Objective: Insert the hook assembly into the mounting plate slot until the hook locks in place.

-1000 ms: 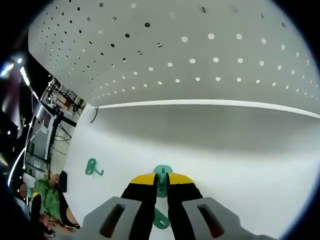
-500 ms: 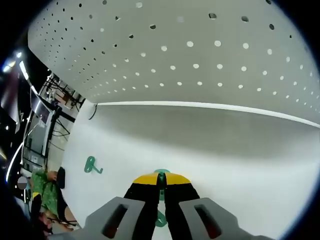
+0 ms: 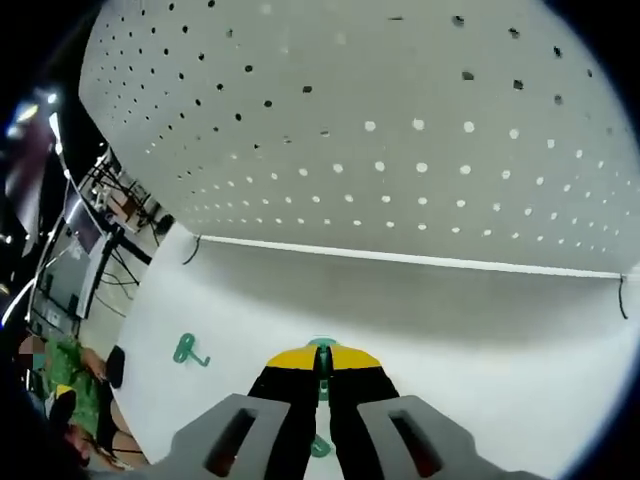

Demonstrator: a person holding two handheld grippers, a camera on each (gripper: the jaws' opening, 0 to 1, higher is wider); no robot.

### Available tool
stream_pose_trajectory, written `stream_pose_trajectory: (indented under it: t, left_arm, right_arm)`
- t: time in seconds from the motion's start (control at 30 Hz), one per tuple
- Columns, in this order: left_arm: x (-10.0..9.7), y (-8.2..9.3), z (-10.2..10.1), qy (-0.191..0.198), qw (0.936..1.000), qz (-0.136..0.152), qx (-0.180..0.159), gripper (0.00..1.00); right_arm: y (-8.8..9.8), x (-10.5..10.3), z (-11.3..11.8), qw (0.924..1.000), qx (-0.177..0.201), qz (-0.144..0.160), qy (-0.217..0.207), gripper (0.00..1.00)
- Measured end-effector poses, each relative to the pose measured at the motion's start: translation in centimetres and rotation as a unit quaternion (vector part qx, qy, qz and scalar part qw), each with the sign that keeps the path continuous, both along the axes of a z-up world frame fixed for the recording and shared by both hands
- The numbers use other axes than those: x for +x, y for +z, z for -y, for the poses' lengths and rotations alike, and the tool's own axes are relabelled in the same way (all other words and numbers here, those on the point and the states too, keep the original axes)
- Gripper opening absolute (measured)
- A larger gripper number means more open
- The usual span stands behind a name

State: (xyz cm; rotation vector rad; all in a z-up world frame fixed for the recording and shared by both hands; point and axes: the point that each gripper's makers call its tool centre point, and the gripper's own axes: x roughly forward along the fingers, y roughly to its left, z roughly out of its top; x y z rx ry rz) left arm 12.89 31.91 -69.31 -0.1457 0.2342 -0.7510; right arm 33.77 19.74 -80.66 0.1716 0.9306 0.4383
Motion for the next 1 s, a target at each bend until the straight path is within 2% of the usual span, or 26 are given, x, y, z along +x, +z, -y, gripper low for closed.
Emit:
stream_pose_trajectory:
  t: [0.3,0.53,0.63,1.0]
  left_arm:
    - [-0.5,0.7,0.7,-0.012,0.9999,0.009,0.005,0.93]
    - [-0.8,1.2,1.2,-0.02,0.9996,0.016,0.01,0.94]
    - [-1.0,1.4,1.5,-0.022,0.9996,0.018,0.009,0.94]
    - [-1.6,1.7,2.4,-0.041,0.9989,0.02,0.007,0.94]
  right_arm:
    - [2.6,-0.2,0.1,0.9988,0.008,0.049,-0.002,0.01]
    - [4.0,-0.5,0.2,0.997,0.015,0.075,-0.01,0.01]
    - [5.0,-0.4,0.4,0.995,0.018,0.097,-0.019,0.01]
    - [7.6,-0.7,1.2,0.9896,0.027,0.137,-0.036,0.01]
